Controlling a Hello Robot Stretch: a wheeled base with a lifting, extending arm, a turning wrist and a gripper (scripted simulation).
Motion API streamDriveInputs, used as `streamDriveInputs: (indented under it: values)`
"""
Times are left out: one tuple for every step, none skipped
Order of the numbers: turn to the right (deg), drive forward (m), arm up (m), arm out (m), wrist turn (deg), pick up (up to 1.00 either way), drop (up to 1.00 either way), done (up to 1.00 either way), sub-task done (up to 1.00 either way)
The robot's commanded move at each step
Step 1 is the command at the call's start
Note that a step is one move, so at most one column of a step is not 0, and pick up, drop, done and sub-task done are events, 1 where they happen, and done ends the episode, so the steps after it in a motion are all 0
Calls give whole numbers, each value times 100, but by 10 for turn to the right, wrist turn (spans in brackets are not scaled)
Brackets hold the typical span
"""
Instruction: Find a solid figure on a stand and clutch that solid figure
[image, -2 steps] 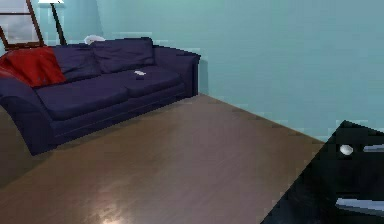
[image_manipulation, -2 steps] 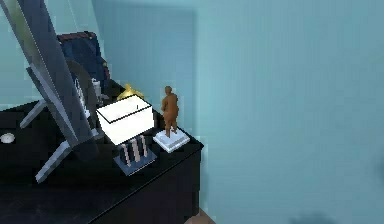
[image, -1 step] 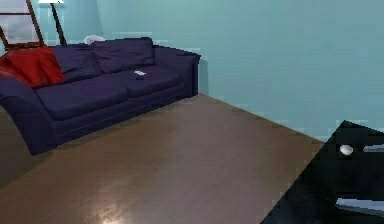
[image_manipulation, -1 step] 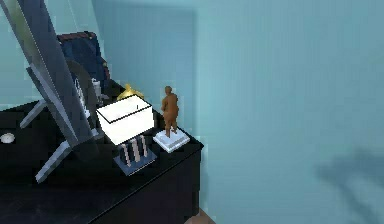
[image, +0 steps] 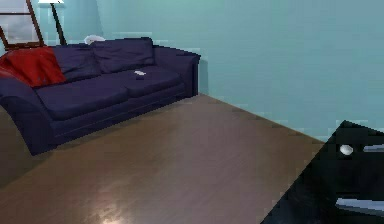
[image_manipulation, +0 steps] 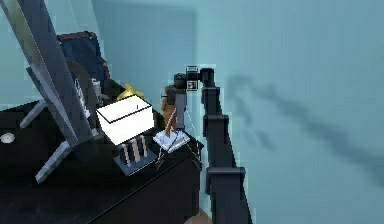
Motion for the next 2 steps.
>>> streamDriveInputs:
  values:
    - [0,0,0,0,450,0,0,0,0]
    - [0,0,0,0,450,0,0,0,0]
